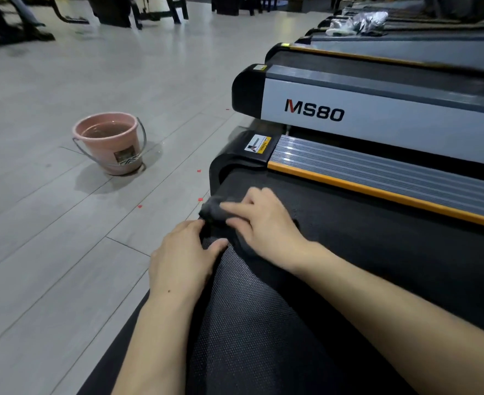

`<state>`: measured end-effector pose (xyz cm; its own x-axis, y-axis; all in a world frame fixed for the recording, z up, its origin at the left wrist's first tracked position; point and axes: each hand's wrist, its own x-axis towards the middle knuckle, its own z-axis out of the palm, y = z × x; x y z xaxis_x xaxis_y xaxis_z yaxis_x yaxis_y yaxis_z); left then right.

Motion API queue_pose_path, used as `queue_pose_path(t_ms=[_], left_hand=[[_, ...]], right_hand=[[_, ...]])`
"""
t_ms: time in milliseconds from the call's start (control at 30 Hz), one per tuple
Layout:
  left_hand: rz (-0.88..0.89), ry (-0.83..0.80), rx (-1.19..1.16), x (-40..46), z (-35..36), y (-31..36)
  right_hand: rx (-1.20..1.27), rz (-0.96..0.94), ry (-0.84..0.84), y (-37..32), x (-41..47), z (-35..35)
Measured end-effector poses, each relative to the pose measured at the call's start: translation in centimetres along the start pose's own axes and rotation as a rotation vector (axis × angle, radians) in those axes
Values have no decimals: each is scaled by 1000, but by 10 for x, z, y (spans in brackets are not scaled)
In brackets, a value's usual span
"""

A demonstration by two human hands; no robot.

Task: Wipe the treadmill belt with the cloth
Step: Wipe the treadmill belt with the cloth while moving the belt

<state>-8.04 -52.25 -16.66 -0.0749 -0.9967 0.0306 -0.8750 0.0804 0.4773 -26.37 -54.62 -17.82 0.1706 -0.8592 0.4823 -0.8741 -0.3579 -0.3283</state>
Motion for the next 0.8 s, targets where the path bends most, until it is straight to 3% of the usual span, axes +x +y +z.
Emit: queue_pose_path(t_ms=[100,300,433,533,600,733,800], left_hand=[[-16,-6,-13,0,-1,2],[-44,7,-44,0,0,3],[-21,56,-74,-2,6,8],[32,98,-108,-1,7,10],[79,106,-81,-2,9,13],[130,17,27,-6,15,21],[154,-41,87,-8,18,25]], right_hand=[[-45,-65,-57,9,4,-2],[-193,278,-32,56,67,-2],[-100,121,-4,23,3,-16],[4,-43,-111,17,-45,-35],[-65,-90,-169,39,-32,-40],[-192,252,-70,90,27,-40],[-219,326,-44,82,24,-36]])
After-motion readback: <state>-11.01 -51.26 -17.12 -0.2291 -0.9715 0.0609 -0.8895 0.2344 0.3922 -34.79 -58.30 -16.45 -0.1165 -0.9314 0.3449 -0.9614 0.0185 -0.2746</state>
